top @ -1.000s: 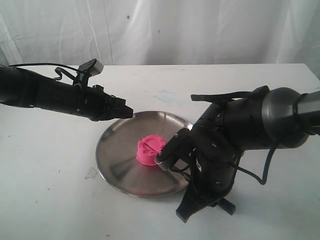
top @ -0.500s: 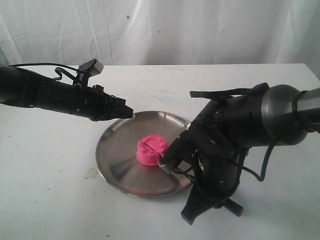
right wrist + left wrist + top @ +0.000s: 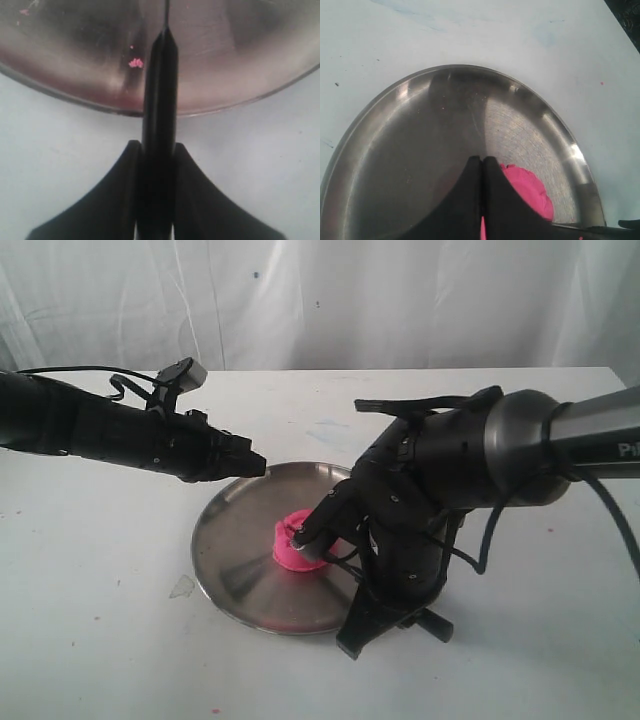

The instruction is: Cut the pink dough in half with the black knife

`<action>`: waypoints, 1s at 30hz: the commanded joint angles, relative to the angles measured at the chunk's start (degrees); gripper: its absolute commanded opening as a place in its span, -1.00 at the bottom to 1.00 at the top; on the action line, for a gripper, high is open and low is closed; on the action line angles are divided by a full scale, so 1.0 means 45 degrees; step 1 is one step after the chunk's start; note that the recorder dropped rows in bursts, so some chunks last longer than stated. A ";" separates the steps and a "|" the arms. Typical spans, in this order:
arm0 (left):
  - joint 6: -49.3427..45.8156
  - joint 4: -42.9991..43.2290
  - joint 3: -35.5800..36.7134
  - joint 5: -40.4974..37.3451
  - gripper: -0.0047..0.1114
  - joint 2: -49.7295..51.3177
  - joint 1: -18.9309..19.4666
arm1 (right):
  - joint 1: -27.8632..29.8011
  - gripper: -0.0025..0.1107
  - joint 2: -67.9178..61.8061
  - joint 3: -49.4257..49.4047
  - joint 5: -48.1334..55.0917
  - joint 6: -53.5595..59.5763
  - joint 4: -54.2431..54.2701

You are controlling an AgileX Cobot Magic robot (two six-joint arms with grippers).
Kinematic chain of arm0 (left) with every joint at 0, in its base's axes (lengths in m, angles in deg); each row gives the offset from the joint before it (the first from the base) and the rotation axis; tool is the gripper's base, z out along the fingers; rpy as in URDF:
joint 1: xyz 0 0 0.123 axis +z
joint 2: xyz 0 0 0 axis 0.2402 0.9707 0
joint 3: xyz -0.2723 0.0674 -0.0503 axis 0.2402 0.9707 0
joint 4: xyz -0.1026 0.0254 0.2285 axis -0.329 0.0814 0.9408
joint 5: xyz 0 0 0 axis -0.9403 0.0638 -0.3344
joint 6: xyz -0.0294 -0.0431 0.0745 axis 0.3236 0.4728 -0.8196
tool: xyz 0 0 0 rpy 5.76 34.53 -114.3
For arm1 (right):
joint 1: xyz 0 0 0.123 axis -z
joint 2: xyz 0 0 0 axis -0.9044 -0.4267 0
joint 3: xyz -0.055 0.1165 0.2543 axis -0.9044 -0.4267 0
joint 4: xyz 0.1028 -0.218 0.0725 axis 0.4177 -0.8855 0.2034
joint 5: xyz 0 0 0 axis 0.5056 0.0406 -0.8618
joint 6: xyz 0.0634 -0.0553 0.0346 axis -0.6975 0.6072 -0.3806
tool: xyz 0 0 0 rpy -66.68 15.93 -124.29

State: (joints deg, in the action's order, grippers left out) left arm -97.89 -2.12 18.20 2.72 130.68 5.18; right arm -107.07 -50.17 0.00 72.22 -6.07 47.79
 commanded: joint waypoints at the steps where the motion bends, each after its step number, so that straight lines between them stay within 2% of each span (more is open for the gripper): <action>1: 0.0051 -0.0050 0.0003 -0.0264 -0.92 -0.0163 0.0043 | 0.0030 -0.96 -0.0561 0.0500 -0.0162 0.0258 0.0020; 30: 0.0672 0.0786 0.0003 0.0118 -0.92 0.0197 0.0043 | 0.0030 -0.96 -0.1377 0.2683 0.0347 0.0751 -0.0004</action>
State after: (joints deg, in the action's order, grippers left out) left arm -95.16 1.71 18.20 3.94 131.72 5.18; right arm -107.07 -56.45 11.14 73.94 -3.35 47.90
